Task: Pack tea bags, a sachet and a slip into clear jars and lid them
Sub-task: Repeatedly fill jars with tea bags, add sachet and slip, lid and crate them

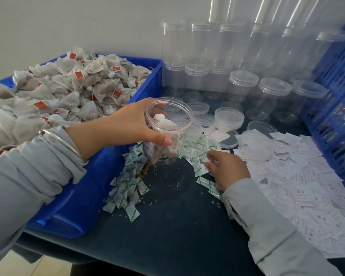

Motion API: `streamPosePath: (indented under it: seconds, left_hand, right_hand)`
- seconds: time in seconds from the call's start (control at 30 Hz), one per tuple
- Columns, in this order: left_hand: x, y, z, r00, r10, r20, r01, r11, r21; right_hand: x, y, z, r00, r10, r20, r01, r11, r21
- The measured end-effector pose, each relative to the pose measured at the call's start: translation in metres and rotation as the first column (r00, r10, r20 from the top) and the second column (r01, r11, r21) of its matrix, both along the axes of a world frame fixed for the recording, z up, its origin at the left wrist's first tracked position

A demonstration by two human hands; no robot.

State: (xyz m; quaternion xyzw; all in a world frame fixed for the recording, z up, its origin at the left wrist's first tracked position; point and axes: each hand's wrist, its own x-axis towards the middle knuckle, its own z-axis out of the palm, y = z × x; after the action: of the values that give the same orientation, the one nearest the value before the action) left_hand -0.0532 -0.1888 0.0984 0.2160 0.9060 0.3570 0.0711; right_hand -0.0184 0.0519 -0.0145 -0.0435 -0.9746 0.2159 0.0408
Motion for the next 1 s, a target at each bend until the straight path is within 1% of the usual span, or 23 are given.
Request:
streamPosePath:
  seconds: [0.13,0.3,0.4,0.47,0.53,0.6,0.7,0.77,0.8,0.83,0.93,1.0]
  left_hand:
    - [0.0,0.0,0.0,1.0,-0.003,0.007,0.004,1.0,-0.006]
    - [0.001,0.0,0.001,1.0,0.012,0.001,-0.012,1.0,-0.022]
    - [0.001,0.001,0.001,1.0,0.016,-0.006,-0.017,0.999,-0.038]
    - [0.001,0.002,0.002,1.0,0.011,0.006,-0.01,1.0,-0.023]
    - [0.002,0.001,0.003,1.0,0.001,0.005,-0.001,1.0,-0.016]
    - [0.003,0.001,0.004,1.0,-0.016,-0.003,0.016,1.0,-0.015]
    - [0.003,0.001,0.004,1.0,-0.027,-0.003,0.027,0.999,-0.02]
    - [0.003,0.001,0.003,0.999,-0.034,-0.017,0.033,0.999,-0.036]
    - [0.003,0.001,0.002,0.999,-0.036,-0.027,0.035,0.999,-0.039]
    - [0.003,0.0,0.002,0.999,-0.039,-0.034,0.038,0.999,-0.033]
    - [0.002,0.0,0.002,0.998,-0.053,-0.029,0.053,0.999,0.007]
    - [0.002,0.001,0.002,0.998,-0.055,-0.027,0.055,0.998,0.017]
  right_hand:
    - [0.001,0.002,-0.002,1.0,-0.008,-0.029,0.007,1.0,-0.031]
    - [0.007,0.004,-0.006,0.991,-0.034,-0.132,0.018,0.993,-0.12]
    - [0.014,0.007,-0.001,0.937,-0.117,-0.329,0.048,0.976,-0.211]
    - [0.018,0.008,0.012,0.874,-0.188,-0.447,0.058,0.956,-0.289]
    - [0.02,0.004,0.031,0.802,-0.223,-0.555,0.02,0.937,-0.349]
    - [0.022,-0.007,0.055,0.721,-0.202,-0.663,-0.06,0.935,-0.35]
    - [0.022,-0.029,0.088,0.62,-0.137,-0.773,-0.21,0.92,-0.332]
    - [0.019,-0.044,0.103,0.561,-0.054,-0.826,-0.292,0.921,-0.258]
    - [0.018,-0.05,0.107,0.548,-0.003,-0.837,-0.321,0.923,-0.213]
    - [0.015,-0.055,0.109,0.554,0.044,-0.832,-0.341,0.923,-0.179]
    - [0.009,-0.062,0.107,0.622,0.15,-0.768,-0.366,0.923,-0.116]
    - [0.007,-0.06,0.103,0.647,0.163,-0.745,-0.364,0.924,-0.115]
